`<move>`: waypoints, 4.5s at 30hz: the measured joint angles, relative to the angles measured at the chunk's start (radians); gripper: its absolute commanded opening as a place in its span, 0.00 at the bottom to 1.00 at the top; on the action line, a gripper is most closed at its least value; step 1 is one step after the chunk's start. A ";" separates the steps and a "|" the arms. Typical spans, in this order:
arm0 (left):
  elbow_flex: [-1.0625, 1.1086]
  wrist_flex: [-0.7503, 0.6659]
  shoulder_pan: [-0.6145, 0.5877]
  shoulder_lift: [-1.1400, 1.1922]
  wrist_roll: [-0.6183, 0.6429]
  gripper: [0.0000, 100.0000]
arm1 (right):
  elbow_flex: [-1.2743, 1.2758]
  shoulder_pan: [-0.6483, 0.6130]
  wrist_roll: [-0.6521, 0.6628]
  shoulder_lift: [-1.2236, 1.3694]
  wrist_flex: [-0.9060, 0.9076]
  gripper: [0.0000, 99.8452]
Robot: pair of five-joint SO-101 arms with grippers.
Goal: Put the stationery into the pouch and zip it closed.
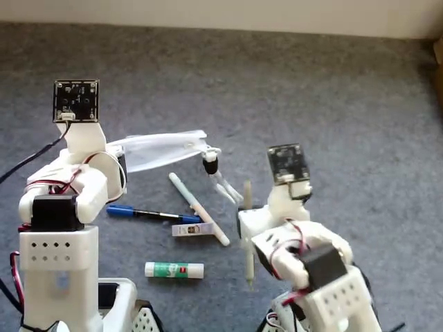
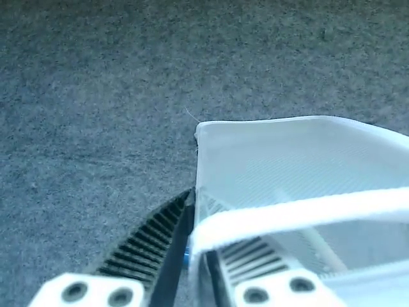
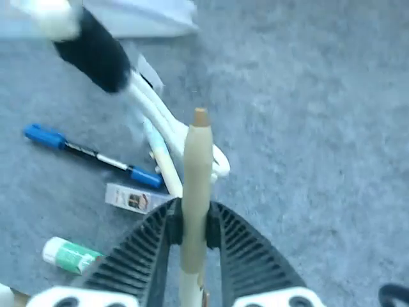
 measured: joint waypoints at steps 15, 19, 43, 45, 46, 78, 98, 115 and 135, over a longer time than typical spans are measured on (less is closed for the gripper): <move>0.000 0.000 0.000 0.000 0.000 0.01 | -0.222 -0.176 0.153 -0.025 -0.586 0.00; 0.000 0.000 0.000 0.000 0.031 0.01 | -0.170 -0.206 0.157 -0.028 -0.819 0.00; 0.000 0.000 -0.002 0.000 0.037 0.01 | 0.135 -0.295 0.321 0.229 -1.470 0.01; 0.000 0.000 -0.002 0.000 0.037 0.01 | 0.135 -0.295 0.321 0.227 -1.471 0.06; 0.000 0.000 -0.002 0.000 0.037 0.01 | 0.135 -0.295 0.321 0.227 -1.468 0.10; 0.002 -0.040 -0.032 0.003 0.043 0.01 | 0.011 -0.334 0.270 0.348 -0.258 0.14; 0.002 -0.048 -0.163 0.003 0.123 0.01 | -0.290 -0.402 0.288 0.523 -0.014 0.27; 0.002 -0.048 -0.169 0.003 0.123 0.01 | -0.290 -0.483 0.385 1.076 -0.265 0.27; 0.002 -0.048 -0.169 0.003 0.123 0.01 | -0.290 -0.483 0.385 1.208 -0.347 0.12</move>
